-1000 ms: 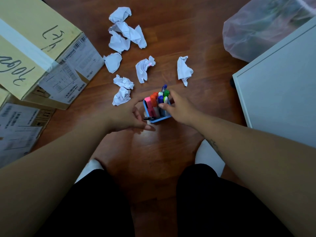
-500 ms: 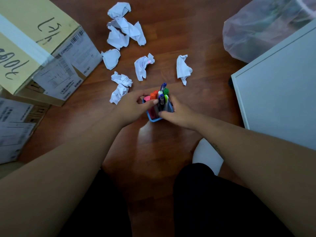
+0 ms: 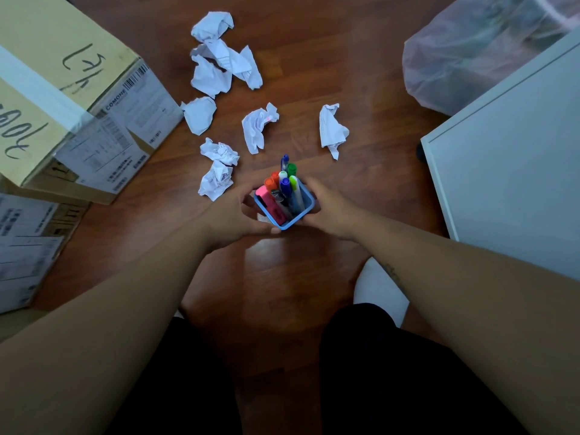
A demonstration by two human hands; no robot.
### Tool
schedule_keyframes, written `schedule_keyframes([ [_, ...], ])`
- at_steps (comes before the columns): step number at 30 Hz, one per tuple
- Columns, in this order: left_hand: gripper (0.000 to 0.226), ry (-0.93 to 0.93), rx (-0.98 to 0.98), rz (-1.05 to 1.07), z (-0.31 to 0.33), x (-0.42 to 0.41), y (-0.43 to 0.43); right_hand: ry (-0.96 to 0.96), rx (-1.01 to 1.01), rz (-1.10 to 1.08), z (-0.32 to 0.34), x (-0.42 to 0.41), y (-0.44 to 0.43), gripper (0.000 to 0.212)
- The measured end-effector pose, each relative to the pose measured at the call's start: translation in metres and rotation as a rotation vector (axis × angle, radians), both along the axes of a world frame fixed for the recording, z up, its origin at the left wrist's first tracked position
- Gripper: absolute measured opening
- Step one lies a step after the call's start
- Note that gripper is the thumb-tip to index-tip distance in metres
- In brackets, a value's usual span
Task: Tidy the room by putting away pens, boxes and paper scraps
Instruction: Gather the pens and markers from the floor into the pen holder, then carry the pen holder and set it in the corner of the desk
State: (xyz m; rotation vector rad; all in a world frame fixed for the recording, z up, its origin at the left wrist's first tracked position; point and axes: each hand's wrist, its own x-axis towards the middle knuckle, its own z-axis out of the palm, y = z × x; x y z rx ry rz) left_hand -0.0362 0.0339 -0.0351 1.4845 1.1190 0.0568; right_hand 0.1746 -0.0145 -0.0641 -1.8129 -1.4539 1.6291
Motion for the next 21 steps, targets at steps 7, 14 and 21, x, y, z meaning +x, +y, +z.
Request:
schedule_keyframes([
  [7, 0.089, 0.010, -0.057, -0.133, -0.004, 0.002, 0.006, -0.096, 0.021, 0.004, -0.007, 0.004, -0.003, 0.080],
  [14, 0.076, 0.049, 0.088, -0.081, -0.008, -0.003, 0.006, -0.107, -0.035, 0.051, -0.002, 0.004, -0.002, 0.083],
  [21, 0.068, 0.044, 0.126, -0.060, 0.061, 0.004, 0.035, -0.168, -0.011, 0.163, 0.080, 0.020, 0.041, 0.089],
])
